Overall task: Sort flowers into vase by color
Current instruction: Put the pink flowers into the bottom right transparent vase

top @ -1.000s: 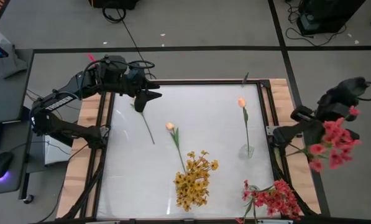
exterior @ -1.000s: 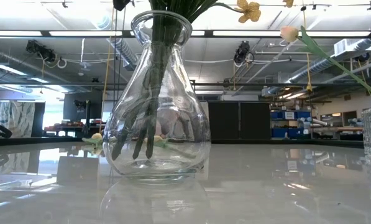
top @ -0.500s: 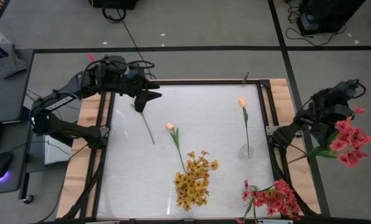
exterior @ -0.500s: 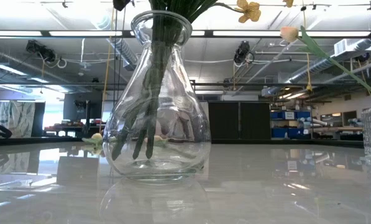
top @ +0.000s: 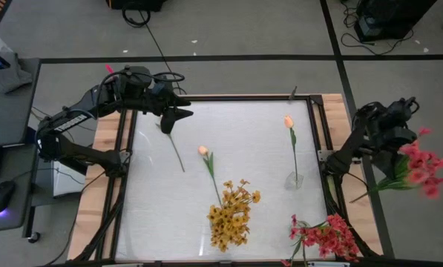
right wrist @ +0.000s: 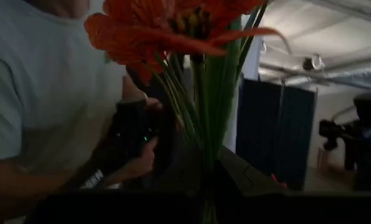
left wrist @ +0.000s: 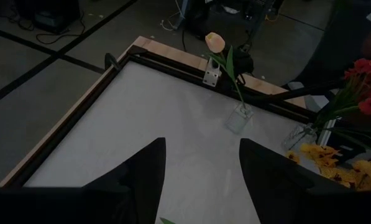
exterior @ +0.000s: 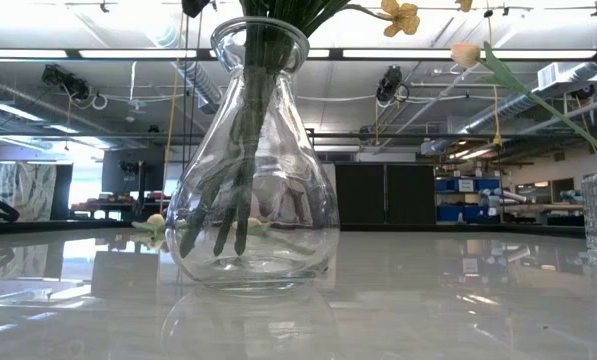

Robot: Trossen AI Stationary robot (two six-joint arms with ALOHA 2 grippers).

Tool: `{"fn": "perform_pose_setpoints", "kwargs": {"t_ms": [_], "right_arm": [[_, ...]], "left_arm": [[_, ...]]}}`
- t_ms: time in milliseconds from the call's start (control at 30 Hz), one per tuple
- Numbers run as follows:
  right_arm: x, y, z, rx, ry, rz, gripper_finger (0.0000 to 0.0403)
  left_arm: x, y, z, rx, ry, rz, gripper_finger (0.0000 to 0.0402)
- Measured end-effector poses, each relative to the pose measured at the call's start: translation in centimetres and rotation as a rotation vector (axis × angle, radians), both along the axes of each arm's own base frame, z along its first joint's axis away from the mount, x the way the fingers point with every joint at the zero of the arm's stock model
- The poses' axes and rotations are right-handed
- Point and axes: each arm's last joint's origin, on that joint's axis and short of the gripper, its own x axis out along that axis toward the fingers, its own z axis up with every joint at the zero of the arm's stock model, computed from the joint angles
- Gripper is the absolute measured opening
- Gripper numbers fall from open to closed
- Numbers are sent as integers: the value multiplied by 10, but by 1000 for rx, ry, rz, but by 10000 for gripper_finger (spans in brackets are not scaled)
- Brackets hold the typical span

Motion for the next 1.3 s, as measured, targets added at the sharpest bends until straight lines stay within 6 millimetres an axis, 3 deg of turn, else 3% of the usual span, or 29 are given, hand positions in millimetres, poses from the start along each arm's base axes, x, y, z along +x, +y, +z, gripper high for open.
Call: {"fn": "perform_pose_setpoints", "kwargs": {"t_ms": [367, 767, 1033, 1300], "right_arm": [[4, 5, -7, 37, -134, 36, 28], [23, 33, -41, 142, -144, 75, 28], [33, 42, -60, 148, -237, -42, 28], [43, 49, -81, 116, -225, -122, 28]], "left_arm": [[0, 0, 0, 2, -6, 0, 210], [0, 0, 1, 2, -6, 0, 210], [0, 0, 1, 2, -7, 0, 210], [0, 0, 1, 2, -7, 0, 210]]}}
